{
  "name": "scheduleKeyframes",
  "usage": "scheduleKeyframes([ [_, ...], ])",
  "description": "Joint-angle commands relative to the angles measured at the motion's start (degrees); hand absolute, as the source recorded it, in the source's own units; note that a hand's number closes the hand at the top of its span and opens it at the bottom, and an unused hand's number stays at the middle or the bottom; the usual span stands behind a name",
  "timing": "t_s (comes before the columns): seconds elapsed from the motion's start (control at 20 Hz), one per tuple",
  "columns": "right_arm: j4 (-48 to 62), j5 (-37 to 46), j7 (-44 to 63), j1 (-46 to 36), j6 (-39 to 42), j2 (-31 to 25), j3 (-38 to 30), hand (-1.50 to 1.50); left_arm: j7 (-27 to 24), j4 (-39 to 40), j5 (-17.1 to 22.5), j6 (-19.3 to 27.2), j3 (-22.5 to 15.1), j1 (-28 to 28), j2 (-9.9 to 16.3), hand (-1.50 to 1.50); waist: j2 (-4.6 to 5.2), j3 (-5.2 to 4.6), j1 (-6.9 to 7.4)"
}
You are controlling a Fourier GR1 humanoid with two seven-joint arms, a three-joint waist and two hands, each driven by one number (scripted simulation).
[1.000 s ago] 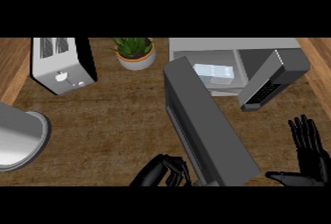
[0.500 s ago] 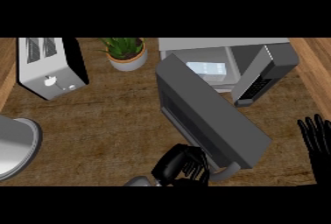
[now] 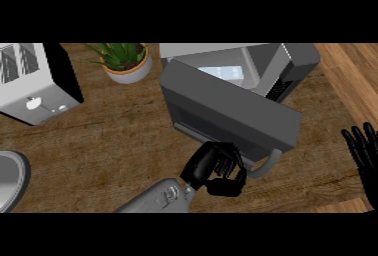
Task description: Pick up the milk, place it into the microwave and close the microwave
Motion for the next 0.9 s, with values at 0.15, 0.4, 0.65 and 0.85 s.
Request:
scheduleKeyframes([
  [0.15, -3.90, -1.74, 0.84, -1.83, 1.05, -1.62, -0.36, -1.50, -6.48, -2.13, 8.12, 7.34, 4.75, -5.55, -0.35, -1.50, 0.73, -0.24, -3.80],
  [0.4, -4.54, -5.70, 2.85, -3.27, 2.27, -2.02, -0.55, -1.50, -9.43, 0.56, 11.55, 9.56, 6.61, -8.93, -0.36, -1.50, 1.62, -0.15, -5.67],
  [0.65, -5.14, -7.33, 4.16, -3.89, 3.54, -3.79, -0.97, -1.50, -10.95, 3.39, 14.30, 11.08, 7.10, -12.05, -0.37, -1.50, 2.34, -0.06, -8.44],
  [0.85, -5.18, -9.48, 5.28, -5.69, 4.57, -4.07, -0.33, -1.50, -12.21, 4.85, 16.71, 11.60, 7.63, -15.22, -0.37, -1.50, 2.80, 0.08, -8.86],
])
